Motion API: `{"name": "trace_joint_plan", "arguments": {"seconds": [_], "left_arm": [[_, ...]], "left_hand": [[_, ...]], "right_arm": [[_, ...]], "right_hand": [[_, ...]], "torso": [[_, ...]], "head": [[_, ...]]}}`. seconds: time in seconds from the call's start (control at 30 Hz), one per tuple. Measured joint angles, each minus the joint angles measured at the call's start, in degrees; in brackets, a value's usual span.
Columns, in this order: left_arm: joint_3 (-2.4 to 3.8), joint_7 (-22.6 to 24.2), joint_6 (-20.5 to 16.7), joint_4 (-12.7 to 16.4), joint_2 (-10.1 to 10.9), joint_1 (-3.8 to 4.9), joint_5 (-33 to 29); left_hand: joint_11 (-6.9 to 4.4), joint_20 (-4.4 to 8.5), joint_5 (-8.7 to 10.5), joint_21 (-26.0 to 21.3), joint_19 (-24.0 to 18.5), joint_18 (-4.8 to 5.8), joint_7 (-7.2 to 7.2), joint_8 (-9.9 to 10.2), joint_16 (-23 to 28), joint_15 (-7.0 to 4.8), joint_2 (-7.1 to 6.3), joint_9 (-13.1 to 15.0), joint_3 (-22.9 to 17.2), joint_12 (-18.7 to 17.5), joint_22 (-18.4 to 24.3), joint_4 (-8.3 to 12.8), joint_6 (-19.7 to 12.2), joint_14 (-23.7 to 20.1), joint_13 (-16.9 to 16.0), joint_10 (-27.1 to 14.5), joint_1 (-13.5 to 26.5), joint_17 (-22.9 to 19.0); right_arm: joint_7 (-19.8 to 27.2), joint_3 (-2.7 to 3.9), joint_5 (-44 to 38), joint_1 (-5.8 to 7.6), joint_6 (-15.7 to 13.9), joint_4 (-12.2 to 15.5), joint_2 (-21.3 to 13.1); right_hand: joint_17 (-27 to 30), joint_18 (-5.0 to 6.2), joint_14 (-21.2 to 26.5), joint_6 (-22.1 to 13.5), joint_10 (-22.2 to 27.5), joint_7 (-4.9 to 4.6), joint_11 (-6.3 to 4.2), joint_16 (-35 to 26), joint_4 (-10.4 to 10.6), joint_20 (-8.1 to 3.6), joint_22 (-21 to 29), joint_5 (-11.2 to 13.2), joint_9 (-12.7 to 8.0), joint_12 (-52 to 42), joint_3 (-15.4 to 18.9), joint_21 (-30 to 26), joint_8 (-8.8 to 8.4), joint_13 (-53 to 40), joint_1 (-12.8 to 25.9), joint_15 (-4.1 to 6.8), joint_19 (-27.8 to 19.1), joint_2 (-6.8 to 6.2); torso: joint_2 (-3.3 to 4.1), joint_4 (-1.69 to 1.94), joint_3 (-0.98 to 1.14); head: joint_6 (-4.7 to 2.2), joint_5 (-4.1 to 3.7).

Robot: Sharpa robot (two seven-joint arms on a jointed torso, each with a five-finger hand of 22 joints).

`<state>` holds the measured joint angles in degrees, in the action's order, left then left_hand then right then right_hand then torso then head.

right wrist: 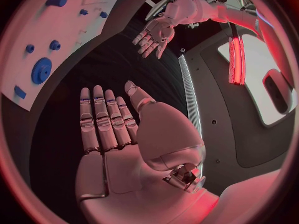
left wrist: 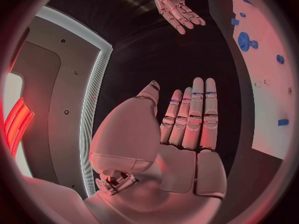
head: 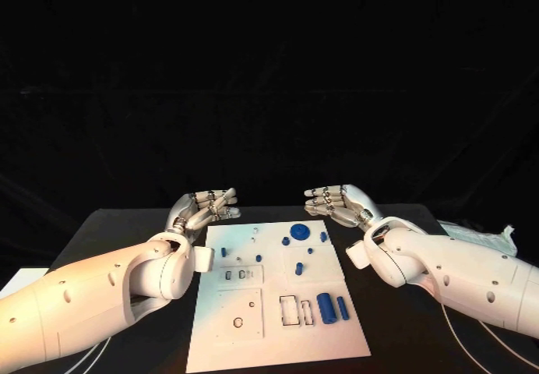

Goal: Assemble the parts on the task board

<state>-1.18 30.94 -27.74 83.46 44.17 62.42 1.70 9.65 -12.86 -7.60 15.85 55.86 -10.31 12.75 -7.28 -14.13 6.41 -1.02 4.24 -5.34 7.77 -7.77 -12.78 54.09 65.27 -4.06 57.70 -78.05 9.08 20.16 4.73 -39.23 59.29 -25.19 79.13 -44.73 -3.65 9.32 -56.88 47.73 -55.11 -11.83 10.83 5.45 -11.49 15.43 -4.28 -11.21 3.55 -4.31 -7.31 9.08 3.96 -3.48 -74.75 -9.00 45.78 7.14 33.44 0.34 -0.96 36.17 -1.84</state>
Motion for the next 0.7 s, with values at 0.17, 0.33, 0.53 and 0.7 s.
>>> {"name": "trace_joint_plan", "arguments": {"seconds": [0.17,0.33,0.53,0.7], "left_arm": [[0.03,-0.3,2.6,3.6,2.4,0.24,-0.5],[0.14,-0.7,4.6,7.4,4.5,0.45,-1.5],[0.37,-1.2,5.7,11.0,6.0,0.6,-2.3],[0.56,-1.7,6.2,13.3,6.7,0.65,-2.7]], "left_hand": [[-1.38,1.79,0.22,1.2,4.8,0.01,-1.1,0.0,-1.2,-1.64,-0.45,-0.3,-0.7,-0.4,-0.4,2.9,1.7,5.1,0.1,2.3,-3.0,2.8],[-1.92,2.78,0.22,1.5,7.1,0.01,-1.4,0.7,-2.2,-2.64,-0.65,-0.4,-0.8,-1.1,-0.6,3.7,2.7,7.3,0.1,4.4,-3.2,5.3],[-1.99,3.03,0.22,1.8,8.0,0.01,-1.42,1.1,-2.9,-2.91,-0.65,-0.4,-0.7,-1.9,-0.7,4.0,2.8,8.0,0.1,5.0,-3.2,7.0],[-1.99,3.03,0.22,1.8,8.0,0.01,-1.42,1.4,-2.9,-2.91,-0.65,-0.4,-0.5,-2.2,-0.7,4.1,2.8,8.0,0.1,5.0,-3.2,7.5]], "right_arm": [[-1.9,0.5,-10.6,1.05,-0.2,-0.4,-0.2],[-6.6,0.92,-24.0,2.36,0.8,-0.5,0.0],[-13.2,1.15,-38.6,4.05,3.6,-0.7,0.9],[-18.0,1.26,-48.5,5.21,6.7,-1.1,1.8]], "right_hand": [[-0.8,-0.01,-7.4,4.6,-5.5,-0.96,-1.31,1.4,-1.9,-2.09,-0.7,0.0,0.1,0.0,-1.9,2.6,0.0,-0.1,-0.2,2.17,6.3,-0.23],[-2.2,0.86,-14.4,7.6,-9.7,-0.06,-2.72,3.2,-3.0,-4.44,-1.7,0.6,0.2,0.0,-3.0,5.7,0.0,-0.2,0.7,4.3,12.2,-1.71],[-7.3,0.88,-26.5,11.5,-14.9,2.45,-5.46,8.4,-3.6,-9.3,-5.2,1.8,0.3,0.5,-3.4,13.8,0.0,-0.3,1.4,8.26,23.4,-4.74],[-11.6,0.87,-27.1,13.4,-16.3,3.3,-6.27,13.1,-3.2,-10.98,-7.2,2.1,0.5,0.5,-3.9,17.6,0.0,-0.3,1.6,8.89,25.4,-5.36]], "torso": [[1.26,0.41,-0.32],[2.81,1.14,-0.82],[4.42,2.05,-1.27],[5.73,2.78,-1.65]], "head": [[-0.49,-0.65],[-0.93,-1.38],[-1.41,-2.34],[-1.46,-2.66]]}}
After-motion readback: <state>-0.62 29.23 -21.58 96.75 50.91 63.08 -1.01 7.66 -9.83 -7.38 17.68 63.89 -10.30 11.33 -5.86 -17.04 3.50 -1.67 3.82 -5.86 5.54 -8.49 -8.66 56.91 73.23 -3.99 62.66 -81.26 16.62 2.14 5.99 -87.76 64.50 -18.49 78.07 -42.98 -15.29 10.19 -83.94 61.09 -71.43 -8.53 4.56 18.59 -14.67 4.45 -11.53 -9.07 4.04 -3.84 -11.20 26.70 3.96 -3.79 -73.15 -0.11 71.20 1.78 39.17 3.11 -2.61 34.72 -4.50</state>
